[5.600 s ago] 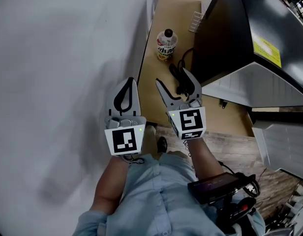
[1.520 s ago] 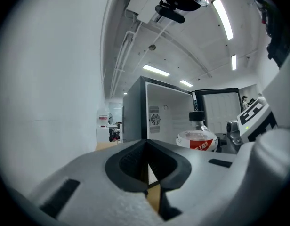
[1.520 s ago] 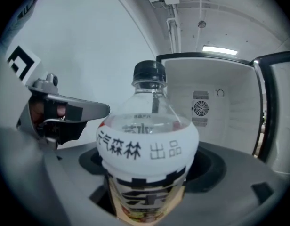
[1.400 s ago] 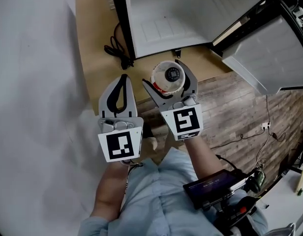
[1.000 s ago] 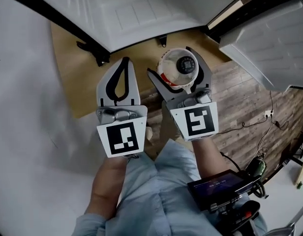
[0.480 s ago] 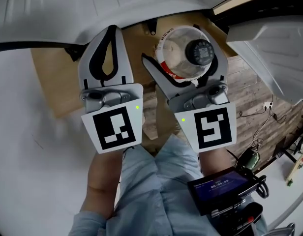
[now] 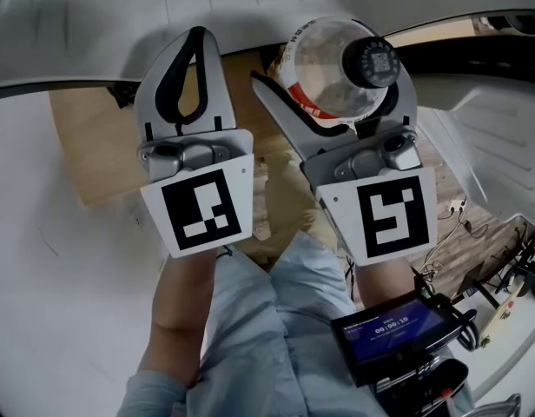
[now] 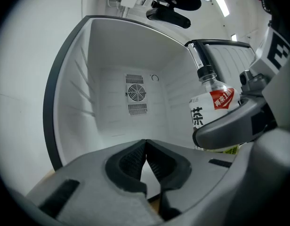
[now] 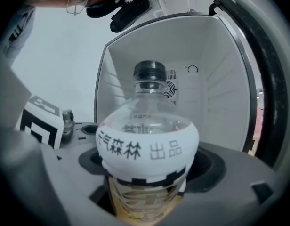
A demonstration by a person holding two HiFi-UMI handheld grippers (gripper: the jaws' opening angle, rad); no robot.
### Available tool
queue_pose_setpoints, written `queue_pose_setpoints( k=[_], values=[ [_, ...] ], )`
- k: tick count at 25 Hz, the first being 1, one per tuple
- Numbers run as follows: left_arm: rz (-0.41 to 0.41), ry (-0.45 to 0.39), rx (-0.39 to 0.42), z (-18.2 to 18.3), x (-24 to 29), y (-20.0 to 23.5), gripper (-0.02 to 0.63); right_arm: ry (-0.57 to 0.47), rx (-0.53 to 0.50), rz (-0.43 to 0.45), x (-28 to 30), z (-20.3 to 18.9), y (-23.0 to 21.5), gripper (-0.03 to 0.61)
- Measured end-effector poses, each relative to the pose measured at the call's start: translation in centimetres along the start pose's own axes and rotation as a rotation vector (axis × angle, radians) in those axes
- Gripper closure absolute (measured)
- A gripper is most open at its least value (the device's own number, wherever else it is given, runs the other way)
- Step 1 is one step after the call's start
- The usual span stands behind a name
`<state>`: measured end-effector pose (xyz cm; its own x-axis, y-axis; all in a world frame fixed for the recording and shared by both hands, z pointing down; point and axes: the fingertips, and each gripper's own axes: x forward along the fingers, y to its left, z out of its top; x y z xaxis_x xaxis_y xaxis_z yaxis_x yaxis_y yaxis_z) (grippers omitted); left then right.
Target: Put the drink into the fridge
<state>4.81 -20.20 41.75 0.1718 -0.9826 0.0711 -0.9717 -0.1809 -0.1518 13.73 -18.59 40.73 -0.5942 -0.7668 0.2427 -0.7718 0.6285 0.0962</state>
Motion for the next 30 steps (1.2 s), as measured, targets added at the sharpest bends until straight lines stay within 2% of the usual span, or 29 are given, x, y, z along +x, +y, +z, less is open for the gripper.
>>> queue_pose_setpoints(
  k=[3,9,21,30],
  values=[
    [0.026,0.005,-0.001,0.0,0.3,-0.4,0.604,-0.032,-0.019,0.01,0.6,0.8,-1.5,0.138],
    [0.034,0.006,0.024,2.1,6.0,-1.1,0.604,-0.043,-0.014,0.019,4.9,3.0,-7.9,0.138],
    [0.07,-0.029,0.031,3.3,8.1,0.7,0.604,-0.054,-0.045,0.038,12.4,4.1,-9.9,0.137],
    [0.076,-0.025,0.023,3.0,8.1,0.8,0.604,-0.095,-0.016,0.059,14.6,4.6,-10.5,0.127]
  ],
)
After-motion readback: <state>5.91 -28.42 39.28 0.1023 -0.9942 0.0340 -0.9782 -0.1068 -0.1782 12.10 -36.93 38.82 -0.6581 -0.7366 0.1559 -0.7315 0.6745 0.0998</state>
